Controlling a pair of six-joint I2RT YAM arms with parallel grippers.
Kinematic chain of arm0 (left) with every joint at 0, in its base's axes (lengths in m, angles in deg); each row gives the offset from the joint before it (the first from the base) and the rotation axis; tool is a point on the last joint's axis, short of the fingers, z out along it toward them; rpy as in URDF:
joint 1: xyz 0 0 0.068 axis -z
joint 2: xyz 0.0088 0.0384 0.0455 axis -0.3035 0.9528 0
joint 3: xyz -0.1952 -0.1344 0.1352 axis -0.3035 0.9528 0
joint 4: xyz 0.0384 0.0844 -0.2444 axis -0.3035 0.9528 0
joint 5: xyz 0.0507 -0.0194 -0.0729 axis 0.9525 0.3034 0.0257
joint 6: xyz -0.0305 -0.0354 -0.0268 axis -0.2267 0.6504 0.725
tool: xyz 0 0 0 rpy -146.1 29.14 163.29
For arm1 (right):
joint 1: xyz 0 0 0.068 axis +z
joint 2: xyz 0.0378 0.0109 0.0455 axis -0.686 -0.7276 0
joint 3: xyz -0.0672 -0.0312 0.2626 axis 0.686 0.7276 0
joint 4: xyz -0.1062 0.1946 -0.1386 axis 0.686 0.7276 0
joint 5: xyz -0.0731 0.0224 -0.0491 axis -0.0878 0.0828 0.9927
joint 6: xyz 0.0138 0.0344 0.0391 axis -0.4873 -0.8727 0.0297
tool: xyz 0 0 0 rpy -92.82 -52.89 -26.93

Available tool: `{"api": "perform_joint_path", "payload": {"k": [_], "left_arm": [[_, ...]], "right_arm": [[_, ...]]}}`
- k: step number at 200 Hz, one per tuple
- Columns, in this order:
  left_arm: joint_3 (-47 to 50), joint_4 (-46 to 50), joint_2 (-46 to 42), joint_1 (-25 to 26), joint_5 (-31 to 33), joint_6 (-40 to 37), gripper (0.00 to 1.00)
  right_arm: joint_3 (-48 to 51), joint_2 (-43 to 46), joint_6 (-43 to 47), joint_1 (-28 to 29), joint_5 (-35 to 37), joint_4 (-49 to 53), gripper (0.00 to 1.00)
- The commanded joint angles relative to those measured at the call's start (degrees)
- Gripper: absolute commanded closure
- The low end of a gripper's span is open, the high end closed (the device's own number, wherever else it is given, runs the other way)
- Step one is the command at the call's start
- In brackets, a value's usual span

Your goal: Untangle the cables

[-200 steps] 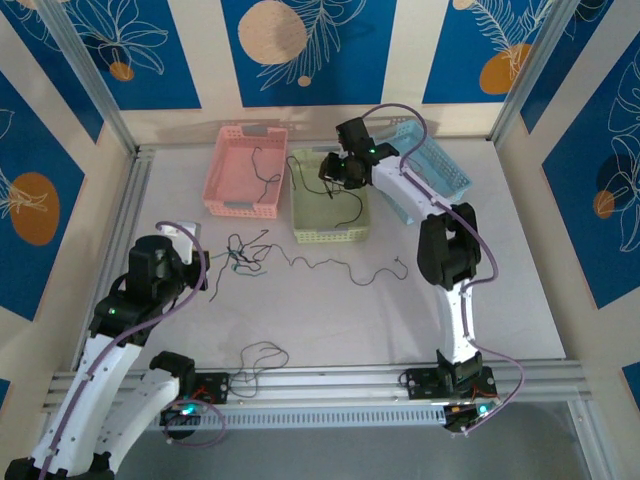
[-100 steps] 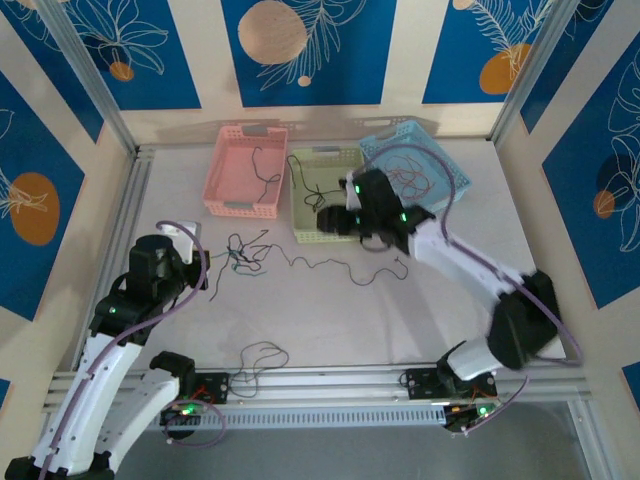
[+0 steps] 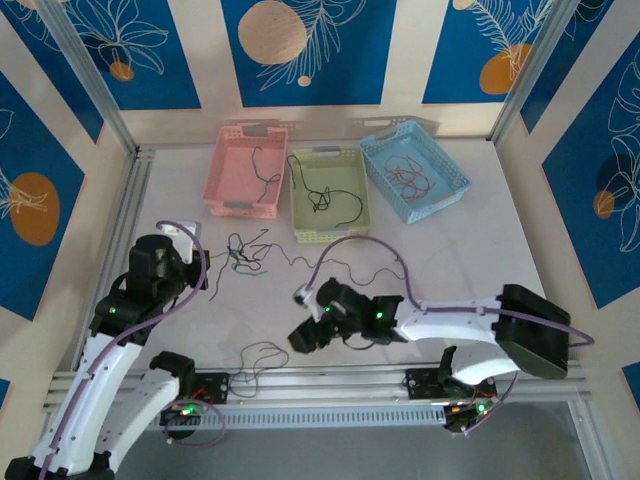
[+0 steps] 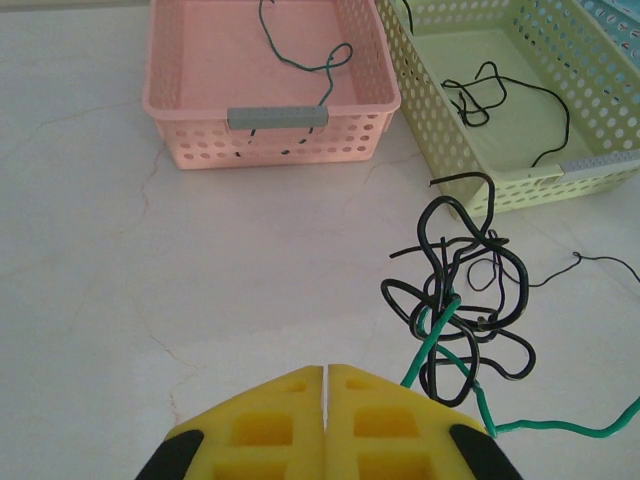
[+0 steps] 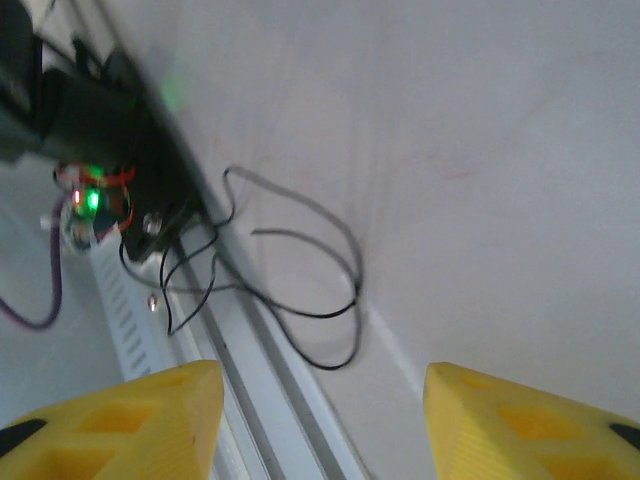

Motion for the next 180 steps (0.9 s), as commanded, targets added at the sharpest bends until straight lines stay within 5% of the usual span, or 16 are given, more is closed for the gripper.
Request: {"api": "perform_joint_path", "payload": {"k": [1, 72, 143, 160, 180], "left_arm": [[0.56, -1.17, -0.7, -0.25, -0.16, -0.2, 1.0], [0.56, -1.08, -0.58, -0.21, -0.01, -0.2, 1.0], [0.56, -1.08, -0.67, -0.25, -0.18, -0.21, 1.0], [0.56, -1.08, -0.75, -0.26, -0.18, -0.21, 1.0], [0.56, -1.08, -0.83, -0.26, -0.09, -0.16, 1.0]], "right_arm": [[-3.73, -4.58, 9.64, 2.68, 0.96, -3.27, 0.42], [-12.28, -19.44, 19.59, 4.42, -2.04, -5.38, 0.38], [-13.93, -23.54, 20.55, 6.24, -1.48, -5.66, 0.38], [-14.9, -24.65, 20.28, 6.19, 0.11, -4.84, 0.44], [-14.94, -24.55, 19.96, 6.14, 2.08, -4.92, 0.65]]}}
